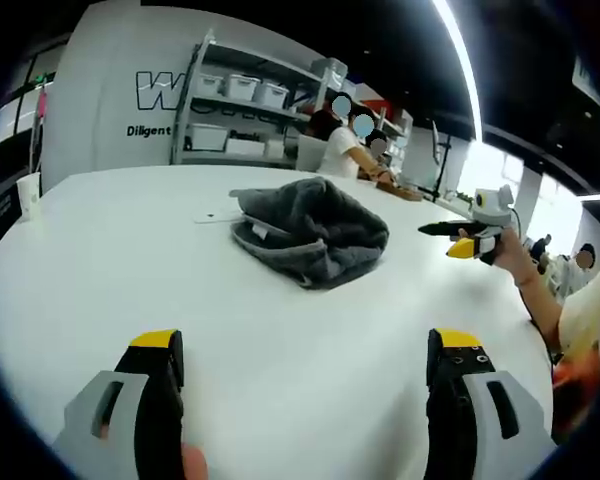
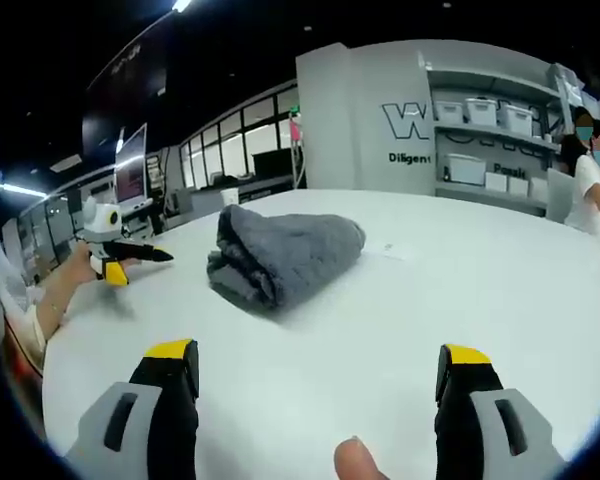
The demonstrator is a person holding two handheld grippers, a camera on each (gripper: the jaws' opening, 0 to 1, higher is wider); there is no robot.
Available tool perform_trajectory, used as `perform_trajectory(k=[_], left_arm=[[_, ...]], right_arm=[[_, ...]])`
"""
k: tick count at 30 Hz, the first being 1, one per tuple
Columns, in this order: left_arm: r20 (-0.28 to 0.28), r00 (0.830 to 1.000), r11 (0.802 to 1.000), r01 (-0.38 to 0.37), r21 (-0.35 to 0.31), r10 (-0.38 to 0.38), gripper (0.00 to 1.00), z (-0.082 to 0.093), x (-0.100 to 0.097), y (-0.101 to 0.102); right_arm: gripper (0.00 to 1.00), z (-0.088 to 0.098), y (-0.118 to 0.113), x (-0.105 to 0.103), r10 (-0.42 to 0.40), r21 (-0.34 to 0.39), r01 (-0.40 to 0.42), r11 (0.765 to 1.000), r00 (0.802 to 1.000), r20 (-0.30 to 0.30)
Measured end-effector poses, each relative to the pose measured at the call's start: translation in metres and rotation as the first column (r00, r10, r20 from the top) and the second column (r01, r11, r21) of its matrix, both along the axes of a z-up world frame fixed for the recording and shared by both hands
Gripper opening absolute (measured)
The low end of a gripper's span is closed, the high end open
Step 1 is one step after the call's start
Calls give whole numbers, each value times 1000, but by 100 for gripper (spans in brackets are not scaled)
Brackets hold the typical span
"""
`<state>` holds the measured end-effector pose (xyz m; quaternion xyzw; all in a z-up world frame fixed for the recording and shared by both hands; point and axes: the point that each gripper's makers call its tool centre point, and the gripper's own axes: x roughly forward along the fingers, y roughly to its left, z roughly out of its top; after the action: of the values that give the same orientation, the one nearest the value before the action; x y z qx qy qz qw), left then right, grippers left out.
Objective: Open the folded towel by lifting each exposed corner and separating the folded layers until the towel lies flat within the target outline without major curled edges
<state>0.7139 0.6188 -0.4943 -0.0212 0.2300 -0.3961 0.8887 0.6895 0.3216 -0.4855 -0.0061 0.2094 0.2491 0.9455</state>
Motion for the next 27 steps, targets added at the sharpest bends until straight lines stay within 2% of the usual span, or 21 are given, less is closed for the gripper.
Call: perform_trajectory(k=[27], left_arm=[[-21,1000,1000,3,7,-3,99,-5,-2,1]], right_arm=[[99,-4,0,-1,-2,-4,2,1000,1000,-20]])
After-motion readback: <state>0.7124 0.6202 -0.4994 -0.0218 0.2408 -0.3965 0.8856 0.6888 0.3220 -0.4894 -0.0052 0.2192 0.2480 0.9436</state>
